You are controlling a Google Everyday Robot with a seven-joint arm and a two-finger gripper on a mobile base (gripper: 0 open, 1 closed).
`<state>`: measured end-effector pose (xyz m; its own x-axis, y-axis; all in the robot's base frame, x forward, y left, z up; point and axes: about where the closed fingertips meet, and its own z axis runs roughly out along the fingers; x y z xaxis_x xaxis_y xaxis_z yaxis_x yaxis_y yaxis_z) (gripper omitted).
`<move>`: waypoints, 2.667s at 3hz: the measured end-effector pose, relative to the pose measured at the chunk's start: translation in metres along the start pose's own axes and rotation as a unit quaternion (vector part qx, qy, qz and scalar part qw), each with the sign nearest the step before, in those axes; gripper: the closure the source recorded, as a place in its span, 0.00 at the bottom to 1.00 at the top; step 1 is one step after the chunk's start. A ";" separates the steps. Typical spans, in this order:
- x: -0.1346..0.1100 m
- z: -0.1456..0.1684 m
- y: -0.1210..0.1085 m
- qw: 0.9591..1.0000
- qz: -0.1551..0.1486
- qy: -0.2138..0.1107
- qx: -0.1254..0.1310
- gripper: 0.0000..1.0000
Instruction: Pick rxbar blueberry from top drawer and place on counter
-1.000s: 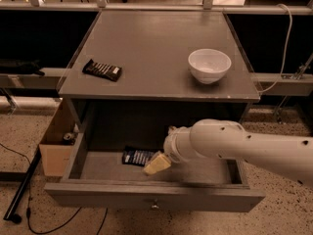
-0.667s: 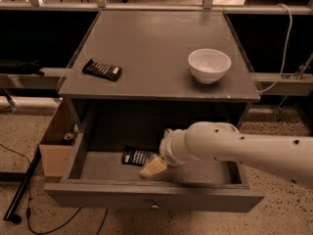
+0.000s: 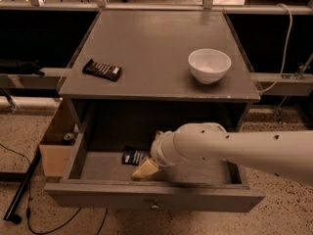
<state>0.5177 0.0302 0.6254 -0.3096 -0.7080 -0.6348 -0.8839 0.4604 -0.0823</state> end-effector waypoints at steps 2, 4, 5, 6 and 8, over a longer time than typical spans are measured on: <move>-0.008 0.013 -0.010 1.000 -0.006 0.011 0.003 0.00; 0.027 0.024 -0.005 1.000 0.008 0.024 0.000 0.00; 0.030 0.030 -0.002 1.000 0.011 0.029 -0.004 0.00; 0.029 0.035 0.000 0.999 0.011 0.031 -0.009 0.00; 0.029 0.035 0.000 0.999 0.011 0.031 -0.009 0.40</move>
Offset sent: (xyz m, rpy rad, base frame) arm 0.0223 0.0066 -0.0070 -0.0351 0.0000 -0.0035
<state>0.5211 0.0283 0.5798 -0.3493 -0.7307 -0.5866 -0.8829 0.4663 -0.0550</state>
